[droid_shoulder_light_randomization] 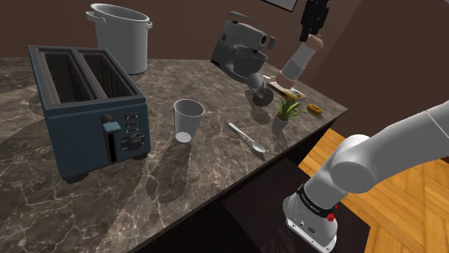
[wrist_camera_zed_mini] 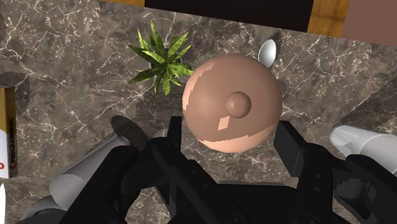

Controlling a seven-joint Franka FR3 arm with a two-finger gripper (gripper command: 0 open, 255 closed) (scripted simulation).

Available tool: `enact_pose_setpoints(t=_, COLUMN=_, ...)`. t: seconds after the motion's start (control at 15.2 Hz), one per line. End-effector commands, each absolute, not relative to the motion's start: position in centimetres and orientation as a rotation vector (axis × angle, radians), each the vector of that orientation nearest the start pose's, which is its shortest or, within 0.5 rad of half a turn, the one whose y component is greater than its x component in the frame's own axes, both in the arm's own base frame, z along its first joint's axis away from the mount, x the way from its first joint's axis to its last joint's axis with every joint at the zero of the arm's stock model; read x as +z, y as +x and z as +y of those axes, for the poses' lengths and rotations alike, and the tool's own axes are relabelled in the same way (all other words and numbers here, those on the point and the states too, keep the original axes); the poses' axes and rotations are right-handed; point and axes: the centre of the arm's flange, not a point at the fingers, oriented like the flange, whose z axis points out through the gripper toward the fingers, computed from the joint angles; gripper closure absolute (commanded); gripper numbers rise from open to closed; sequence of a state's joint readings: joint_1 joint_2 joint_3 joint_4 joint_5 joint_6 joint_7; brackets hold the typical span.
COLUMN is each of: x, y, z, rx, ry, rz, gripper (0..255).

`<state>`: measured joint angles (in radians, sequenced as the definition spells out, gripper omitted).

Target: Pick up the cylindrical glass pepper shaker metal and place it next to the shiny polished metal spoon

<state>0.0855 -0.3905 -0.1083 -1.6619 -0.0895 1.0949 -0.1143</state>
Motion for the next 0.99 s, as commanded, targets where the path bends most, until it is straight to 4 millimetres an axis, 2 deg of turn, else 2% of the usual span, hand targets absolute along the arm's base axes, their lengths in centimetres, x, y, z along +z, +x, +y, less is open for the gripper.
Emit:
enact_pose_setpoints(t=0.0, x=71.6, y=36.6, z=-3.3, rx=0.287, ry=-3.157, rz=-0.109, gripper=255)
enact_pose_setpoints(t=0.92, x=64.2, y=36.6, z=-3.3, rx=0.287, ry=-3.157, rz=-0.109, gripper=255)
